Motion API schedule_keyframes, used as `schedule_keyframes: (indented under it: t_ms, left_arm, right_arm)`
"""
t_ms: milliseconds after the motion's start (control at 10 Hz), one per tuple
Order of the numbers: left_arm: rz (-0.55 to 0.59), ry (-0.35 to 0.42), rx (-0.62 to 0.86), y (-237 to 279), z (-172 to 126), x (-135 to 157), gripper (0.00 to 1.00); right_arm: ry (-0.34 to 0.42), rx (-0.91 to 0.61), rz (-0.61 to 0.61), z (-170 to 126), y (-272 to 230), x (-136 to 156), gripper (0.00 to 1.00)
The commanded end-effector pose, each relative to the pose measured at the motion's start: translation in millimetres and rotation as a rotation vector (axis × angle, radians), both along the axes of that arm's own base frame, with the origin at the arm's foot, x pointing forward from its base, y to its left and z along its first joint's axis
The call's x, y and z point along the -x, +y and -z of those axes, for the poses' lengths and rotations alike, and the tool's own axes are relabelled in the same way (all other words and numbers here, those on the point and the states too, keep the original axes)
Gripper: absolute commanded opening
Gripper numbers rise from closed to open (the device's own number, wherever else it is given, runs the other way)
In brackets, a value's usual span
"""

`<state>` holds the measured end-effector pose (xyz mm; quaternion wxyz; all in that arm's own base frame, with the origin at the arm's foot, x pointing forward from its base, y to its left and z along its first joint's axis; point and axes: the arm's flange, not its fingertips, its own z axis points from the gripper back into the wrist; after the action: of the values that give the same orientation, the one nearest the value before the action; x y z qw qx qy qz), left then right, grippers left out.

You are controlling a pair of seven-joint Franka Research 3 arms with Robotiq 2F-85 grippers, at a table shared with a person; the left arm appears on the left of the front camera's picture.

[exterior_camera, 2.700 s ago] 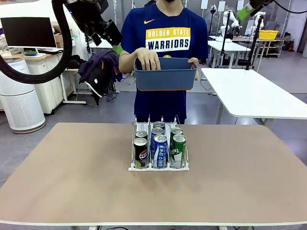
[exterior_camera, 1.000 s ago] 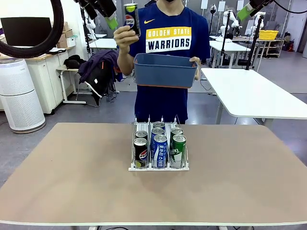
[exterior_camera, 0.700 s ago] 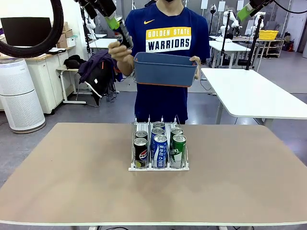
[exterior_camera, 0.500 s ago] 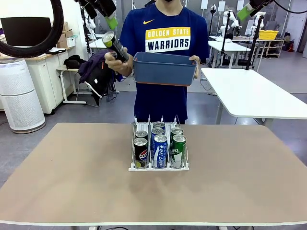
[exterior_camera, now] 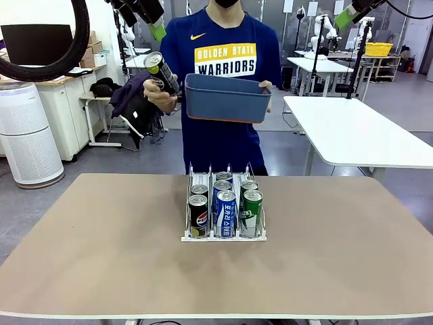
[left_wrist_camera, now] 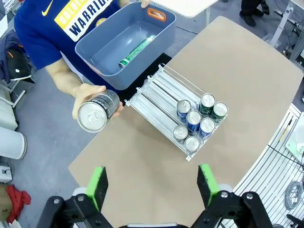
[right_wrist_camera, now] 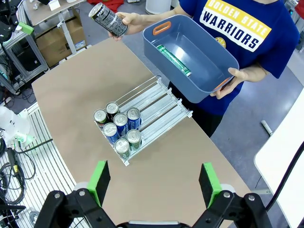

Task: Fill the beverage cans into the dispenser.
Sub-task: Pick up the Pepsi coke handed by the human.

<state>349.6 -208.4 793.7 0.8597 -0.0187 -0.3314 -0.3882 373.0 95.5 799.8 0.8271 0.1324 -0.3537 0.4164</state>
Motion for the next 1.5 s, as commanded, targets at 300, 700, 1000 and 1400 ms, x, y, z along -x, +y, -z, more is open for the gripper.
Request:
schedule_keyframes:
  t_ms: [300,700,1000,1400]
  left_arm:
    - [-0.012,-0.001,0.004,1,0,1,1.0]
    - [-0.012,-0.001,0.004,1,0,1,1.0]
    - [-0.02,0.014,-0.058,5,10,-10,1.0]
    - [0.014,-0.011,-0.061,14,25,-29,1.0]
  right_arm:
    - [0.003,0.001,0.0,2,0,0,1.0]
    - [0.003,0.001,0.0,2,0,0,1.0]
    - [0.003,0.001,0.0,2,0,0,1.0]
    - [0.003,0.001,0.0,2,0,0,1.0]
